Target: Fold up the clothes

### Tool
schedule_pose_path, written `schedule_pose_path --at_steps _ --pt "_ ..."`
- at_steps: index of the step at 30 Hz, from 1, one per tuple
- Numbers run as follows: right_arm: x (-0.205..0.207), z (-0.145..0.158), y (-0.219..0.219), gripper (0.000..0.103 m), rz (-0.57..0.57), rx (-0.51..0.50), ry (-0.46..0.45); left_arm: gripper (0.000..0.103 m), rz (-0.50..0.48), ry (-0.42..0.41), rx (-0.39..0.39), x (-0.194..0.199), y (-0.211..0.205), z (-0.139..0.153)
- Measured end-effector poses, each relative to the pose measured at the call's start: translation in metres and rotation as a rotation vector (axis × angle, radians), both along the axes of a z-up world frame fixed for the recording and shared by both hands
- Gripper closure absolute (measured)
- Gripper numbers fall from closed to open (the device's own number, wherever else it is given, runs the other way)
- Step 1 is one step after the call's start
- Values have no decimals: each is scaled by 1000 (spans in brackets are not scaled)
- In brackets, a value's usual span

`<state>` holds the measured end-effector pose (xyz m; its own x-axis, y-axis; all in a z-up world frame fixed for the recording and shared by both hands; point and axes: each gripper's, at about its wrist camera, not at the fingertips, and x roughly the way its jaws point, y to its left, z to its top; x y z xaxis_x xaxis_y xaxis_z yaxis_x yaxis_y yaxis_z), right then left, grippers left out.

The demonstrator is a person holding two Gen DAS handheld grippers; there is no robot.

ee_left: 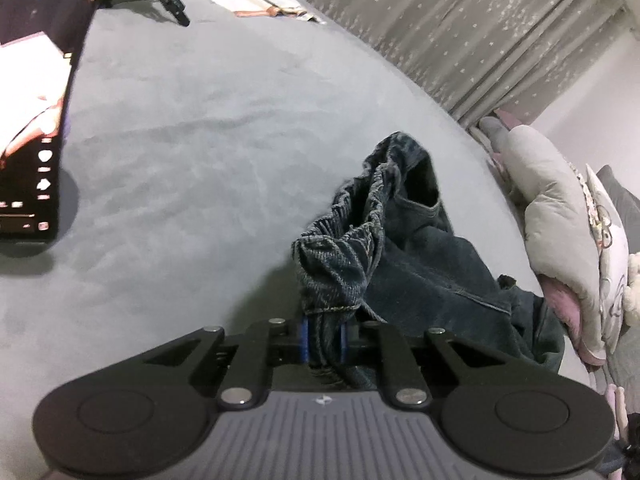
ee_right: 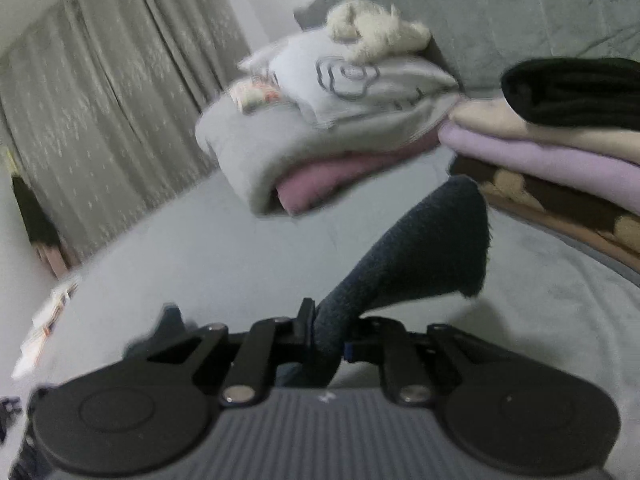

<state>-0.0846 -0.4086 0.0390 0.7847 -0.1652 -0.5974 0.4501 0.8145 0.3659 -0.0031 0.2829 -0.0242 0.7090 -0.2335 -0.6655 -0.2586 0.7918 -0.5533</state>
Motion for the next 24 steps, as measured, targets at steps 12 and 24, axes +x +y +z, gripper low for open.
schedule_pose_path --at_steps 12,24 --pt "-44 -62 -14 71 -38 79 281 91 -38 64 91 -4 -3 -6" --pt "-42 -40 -76 62 -20 -6 189 72 -49 80 192 -7 -15 -8"
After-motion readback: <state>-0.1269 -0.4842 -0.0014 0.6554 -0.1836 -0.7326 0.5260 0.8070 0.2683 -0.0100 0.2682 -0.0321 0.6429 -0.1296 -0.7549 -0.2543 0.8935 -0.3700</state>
